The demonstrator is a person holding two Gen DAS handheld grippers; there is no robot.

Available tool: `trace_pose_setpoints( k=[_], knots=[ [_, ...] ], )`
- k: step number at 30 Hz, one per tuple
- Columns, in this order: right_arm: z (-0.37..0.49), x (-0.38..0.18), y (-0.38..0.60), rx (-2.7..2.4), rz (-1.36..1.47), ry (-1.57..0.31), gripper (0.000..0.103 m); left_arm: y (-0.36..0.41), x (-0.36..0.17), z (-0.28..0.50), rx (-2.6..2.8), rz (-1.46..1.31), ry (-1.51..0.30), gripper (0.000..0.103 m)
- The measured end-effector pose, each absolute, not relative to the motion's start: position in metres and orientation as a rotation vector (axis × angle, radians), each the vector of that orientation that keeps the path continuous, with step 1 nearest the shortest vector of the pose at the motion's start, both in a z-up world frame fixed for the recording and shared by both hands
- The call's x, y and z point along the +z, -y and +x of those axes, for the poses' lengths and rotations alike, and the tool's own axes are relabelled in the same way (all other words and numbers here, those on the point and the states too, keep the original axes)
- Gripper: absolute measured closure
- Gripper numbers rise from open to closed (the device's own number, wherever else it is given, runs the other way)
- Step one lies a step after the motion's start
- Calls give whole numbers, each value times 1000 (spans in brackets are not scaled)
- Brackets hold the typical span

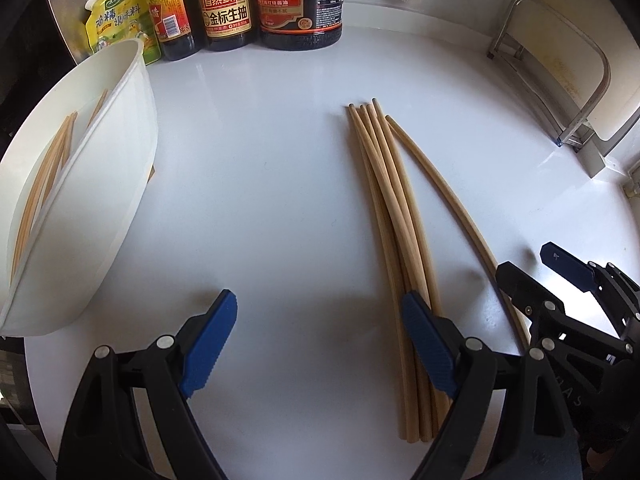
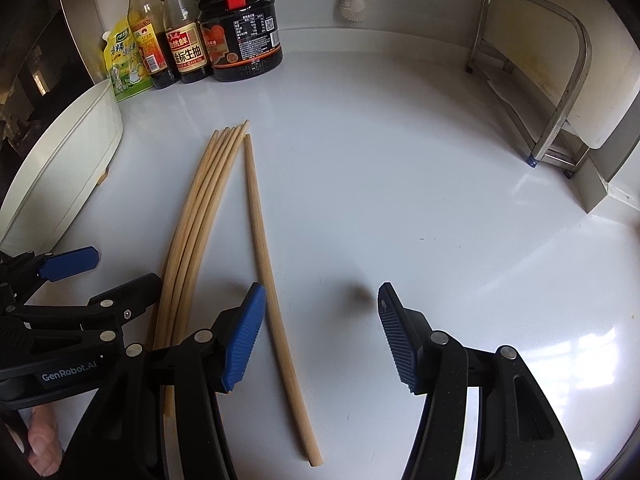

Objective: Organize utensils
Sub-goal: 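Separate one chopstick from the pile and pinch it with the right tool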

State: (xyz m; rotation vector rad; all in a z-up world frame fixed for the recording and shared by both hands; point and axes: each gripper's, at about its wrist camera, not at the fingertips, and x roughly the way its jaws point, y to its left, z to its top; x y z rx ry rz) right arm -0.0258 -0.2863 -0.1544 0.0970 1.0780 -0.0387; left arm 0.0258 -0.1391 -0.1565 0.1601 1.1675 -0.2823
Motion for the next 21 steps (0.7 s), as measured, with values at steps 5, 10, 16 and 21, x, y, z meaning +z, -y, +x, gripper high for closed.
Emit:
trace_pose_setpoints(
  k=[5,10,16,21],
  knots=[
    [-24,-156,286,-33,94,-1079,47,141,-160,29,-274,165,-1171,18],
    [-21,-158,283,-21,75,-1076,47,141,-163,32,-249,169,-1174,19],
    [-16,-161,274,-4,13,-1057,48,136,-163,37,-229,156,-1160,25],
    [-12,-160,265,37,-8,-1053,69,141,-158,35,-250,169,-1134,61]
  ],
)
